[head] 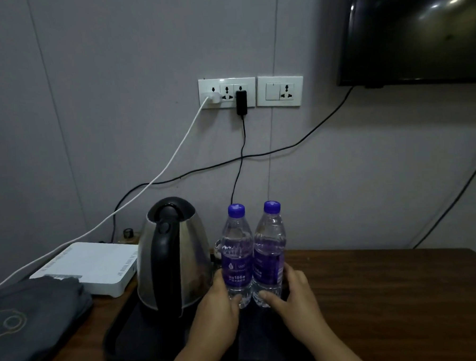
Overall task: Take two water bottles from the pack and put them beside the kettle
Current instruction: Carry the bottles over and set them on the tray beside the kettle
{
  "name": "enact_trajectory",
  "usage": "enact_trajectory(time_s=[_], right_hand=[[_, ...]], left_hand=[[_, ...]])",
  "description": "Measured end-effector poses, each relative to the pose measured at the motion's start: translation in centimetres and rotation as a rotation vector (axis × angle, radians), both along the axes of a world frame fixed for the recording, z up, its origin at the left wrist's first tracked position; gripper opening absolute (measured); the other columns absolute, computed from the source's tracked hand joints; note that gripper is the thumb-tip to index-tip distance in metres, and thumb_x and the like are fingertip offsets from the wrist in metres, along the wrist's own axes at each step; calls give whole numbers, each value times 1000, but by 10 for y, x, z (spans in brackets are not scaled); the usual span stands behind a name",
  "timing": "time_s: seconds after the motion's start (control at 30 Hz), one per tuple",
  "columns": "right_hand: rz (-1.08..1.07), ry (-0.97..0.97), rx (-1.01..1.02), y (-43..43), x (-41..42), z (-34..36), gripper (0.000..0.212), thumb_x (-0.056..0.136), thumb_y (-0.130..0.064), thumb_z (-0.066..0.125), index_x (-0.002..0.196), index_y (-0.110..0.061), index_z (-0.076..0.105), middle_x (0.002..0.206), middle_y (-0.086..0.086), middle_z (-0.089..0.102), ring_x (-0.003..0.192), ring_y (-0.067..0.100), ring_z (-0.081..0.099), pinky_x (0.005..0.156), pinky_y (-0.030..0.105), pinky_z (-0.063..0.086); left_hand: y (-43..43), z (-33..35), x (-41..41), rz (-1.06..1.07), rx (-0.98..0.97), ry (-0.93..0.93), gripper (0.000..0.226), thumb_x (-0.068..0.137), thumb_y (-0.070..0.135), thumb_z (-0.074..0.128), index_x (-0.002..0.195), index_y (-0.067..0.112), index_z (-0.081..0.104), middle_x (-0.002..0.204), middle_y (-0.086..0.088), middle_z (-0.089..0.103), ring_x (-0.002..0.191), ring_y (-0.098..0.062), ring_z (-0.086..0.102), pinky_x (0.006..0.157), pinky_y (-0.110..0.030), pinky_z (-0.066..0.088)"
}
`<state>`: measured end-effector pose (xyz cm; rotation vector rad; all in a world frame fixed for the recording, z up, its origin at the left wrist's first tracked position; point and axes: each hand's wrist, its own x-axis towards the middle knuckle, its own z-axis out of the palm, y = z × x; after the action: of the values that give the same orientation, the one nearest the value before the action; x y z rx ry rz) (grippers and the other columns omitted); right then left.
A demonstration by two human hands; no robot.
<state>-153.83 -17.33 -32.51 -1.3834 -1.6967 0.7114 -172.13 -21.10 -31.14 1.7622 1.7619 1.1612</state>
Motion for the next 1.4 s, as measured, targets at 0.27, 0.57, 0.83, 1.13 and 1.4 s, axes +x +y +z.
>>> enact_trajectory(time_s=[0.27,0.57,0.83,1.13,1.4], right_hand=[[5,-22,-4,-5,0,3,64,75,-51,73,120,-74,34,118,-37,50,118,0,50,94,27,43],[11,-90,50,4,-1,-2,68,74,-54,71,128,-71,32,123,-36,47,117,-13,42,93,24,42],[8,-80,25,4,4,-6,69,82,-39,68,119,-79,27,111,-37,50,109,-9,46,84,19,40],[7,-111,49,5,1,-6,70,75,-53,75,126,-75,31,118,-28,47,115,-2,45,94,25,42],[27,-124,70,6,4,-10,54,79,-53,63,123,-71,37,124,-32,46,121,-3,43,101,28,40]], left_hand=[[5,6,4,48,19,61,68,84,32,78,142,23,42,130,-4,57,115,-22,62,95,-35,51],[8,3,0,-15,-19,-61,63,84,20,75,137,30,42,123,7,69,106,-10,68,91,-35,55],[9,1,2,6,37,21,62,78,31,81,131,26,50,119,2,53,108,-18,63,92,-33,51],[3,5,-2,10,35,-7,64,82,23,81,137,27,48,127,7,64,115,-10,62,99,-36,52],[-1,8,1,23,-6,24,52,84,22,73,129,30,48,113,6,68,103,-15,67,88,-40,55]])
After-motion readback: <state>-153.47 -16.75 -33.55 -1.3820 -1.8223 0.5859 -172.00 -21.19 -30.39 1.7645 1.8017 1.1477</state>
